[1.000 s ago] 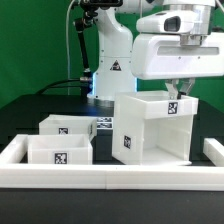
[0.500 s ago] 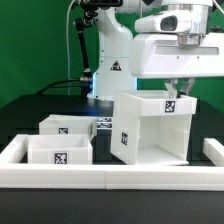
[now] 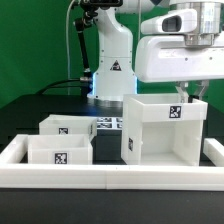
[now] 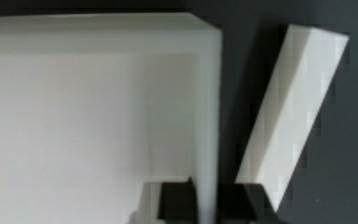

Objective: Assemble drawer

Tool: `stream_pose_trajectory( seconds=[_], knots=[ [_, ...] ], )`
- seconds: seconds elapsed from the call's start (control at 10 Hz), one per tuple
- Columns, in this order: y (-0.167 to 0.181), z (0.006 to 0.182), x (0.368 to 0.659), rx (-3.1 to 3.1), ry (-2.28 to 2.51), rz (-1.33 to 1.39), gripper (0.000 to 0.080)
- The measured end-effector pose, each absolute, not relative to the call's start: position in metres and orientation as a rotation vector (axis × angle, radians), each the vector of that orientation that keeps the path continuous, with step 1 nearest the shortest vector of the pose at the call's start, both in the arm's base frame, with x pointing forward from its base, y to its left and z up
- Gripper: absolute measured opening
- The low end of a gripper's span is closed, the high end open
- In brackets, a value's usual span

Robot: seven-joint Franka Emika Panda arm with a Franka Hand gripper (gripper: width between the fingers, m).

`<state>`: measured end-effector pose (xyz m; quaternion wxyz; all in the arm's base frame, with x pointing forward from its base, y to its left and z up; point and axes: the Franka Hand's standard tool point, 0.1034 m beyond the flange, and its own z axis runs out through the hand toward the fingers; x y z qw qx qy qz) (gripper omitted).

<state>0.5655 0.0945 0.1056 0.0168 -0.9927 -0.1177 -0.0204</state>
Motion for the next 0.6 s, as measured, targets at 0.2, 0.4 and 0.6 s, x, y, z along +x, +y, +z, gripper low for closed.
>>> stream_pose_trajectory(
  seconds=[0.2,0.4,0.6],
  knots=[
    [0.0949,0.1048,0.5646,-3.085,-0.367,-0.062,0.0038],
    [0.0954,0.1044,0.5644,-3.088,-0.342,-0.067,0.0038],
    [0.1020,0.1043,0.5656,-3.098,-0.222,-0.089,0.0038]
  ],
)
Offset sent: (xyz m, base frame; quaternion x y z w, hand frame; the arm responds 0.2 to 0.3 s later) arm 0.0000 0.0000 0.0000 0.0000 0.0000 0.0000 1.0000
